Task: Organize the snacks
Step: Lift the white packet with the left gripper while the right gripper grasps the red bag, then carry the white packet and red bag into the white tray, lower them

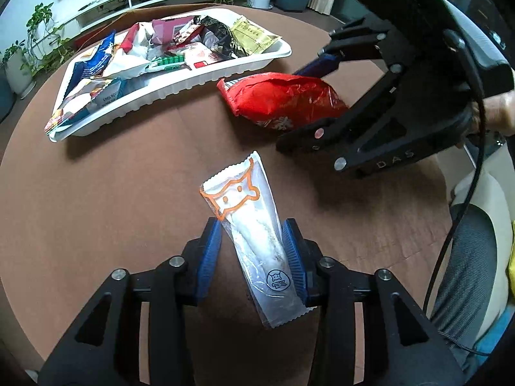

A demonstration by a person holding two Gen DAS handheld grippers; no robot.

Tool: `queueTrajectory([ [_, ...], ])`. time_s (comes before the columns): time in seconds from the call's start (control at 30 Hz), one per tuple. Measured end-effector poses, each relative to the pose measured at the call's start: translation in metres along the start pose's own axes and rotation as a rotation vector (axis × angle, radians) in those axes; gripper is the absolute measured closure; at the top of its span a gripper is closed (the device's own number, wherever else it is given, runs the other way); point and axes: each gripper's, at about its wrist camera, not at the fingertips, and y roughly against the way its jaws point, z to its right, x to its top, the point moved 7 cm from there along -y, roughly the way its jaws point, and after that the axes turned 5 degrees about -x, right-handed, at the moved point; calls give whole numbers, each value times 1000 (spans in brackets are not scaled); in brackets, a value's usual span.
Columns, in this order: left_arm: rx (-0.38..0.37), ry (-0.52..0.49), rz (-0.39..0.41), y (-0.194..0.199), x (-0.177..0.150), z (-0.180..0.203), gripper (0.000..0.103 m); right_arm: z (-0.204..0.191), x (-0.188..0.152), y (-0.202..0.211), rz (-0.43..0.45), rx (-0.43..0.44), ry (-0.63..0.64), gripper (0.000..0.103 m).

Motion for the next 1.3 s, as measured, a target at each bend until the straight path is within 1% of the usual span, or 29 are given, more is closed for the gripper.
queueTrajectory([
  [0.03,4,1,-1,1,0,-1,70,0,-1,1,2,1,-7,49],
  [0.13,8,-3,-3,0,0,0,77,-4,-7,9,21,28,-56,56],
  [0.3,22,-26,-10,0,0,4,79,-17,-22,25,73,45,-119,59],
  [0.43,39,-71,-25,-2,5,7,79,-19,-35,34,118,60,-231,63],
  [0.5,28,-86,-32,-3,5,9,81,-13,-42,40,145,71,-321,65],
  [0.53,18,-87,-31,-3,7,10,82,-10,-42,41,154,77,-350,66],
  [0.6,-3,-84,-24,0,9,11,82,-7,-52,49,185,92,-424,66],
  [0.67,-3,-78,-16,3,9,10,83,-5,-60,55,219,106,-469,66],
  [0.8,-7,-70,-1,5,8,8,85,9,-67,59,256,103,-526,67],
  [0.93,-37,-41,22,12,8,6,85,21,-71,67,309,116,-599,68],
  [1.07,-85,8,68,23,13,1,85,27,-76,78,351,151,-660,68],
  [1.3,-164,100,151,49,26,-19,85,37,-73,86,396,190,-737,68],
])
